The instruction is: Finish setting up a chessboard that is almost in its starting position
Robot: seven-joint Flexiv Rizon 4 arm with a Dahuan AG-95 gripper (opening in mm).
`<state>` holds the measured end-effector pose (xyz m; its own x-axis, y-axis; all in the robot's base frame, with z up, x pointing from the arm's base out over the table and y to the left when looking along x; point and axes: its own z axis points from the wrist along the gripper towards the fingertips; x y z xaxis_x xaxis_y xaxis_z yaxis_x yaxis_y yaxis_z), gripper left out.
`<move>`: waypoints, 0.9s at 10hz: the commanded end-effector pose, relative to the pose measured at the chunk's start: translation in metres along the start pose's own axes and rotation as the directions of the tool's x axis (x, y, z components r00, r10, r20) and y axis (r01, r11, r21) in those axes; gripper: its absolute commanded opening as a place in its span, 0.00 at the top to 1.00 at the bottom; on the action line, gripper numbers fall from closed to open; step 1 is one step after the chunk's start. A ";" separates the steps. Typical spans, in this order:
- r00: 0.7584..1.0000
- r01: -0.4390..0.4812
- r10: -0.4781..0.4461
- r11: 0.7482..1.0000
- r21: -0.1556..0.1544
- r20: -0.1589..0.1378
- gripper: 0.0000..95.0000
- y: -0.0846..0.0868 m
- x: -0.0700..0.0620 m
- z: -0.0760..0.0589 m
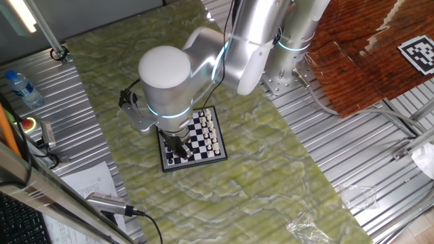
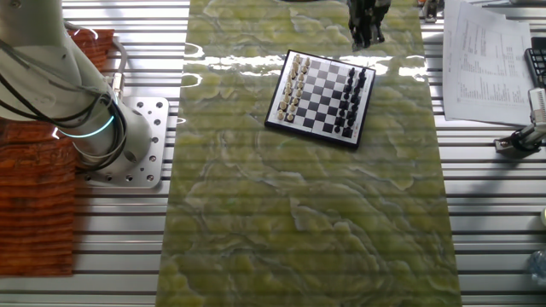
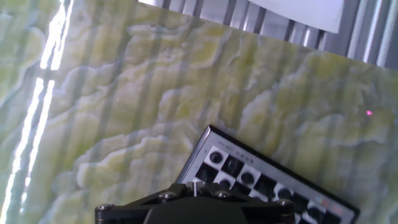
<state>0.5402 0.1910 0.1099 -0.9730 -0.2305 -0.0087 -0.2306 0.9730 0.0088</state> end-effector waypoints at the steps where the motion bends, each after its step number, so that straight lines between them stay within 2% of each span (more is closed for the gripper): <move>1: 1.000 -0.028 0.028 1.000 -0.003 -0.002 1.00 0.004 0.002 -0.009; 6: 0.998 -0.067 0.067 0.998 -0.008 -0.009 1.00 0.012 0.009 -0.027; 9: 0.998 -0.067 0.067 0.998 -0.005 -0.009 1.00 0.014 0.010 -0.029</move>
<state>0.5258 0.2010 0.1397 -0.9865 -0.1637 -0.0023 -0.1637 0.9864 0.0149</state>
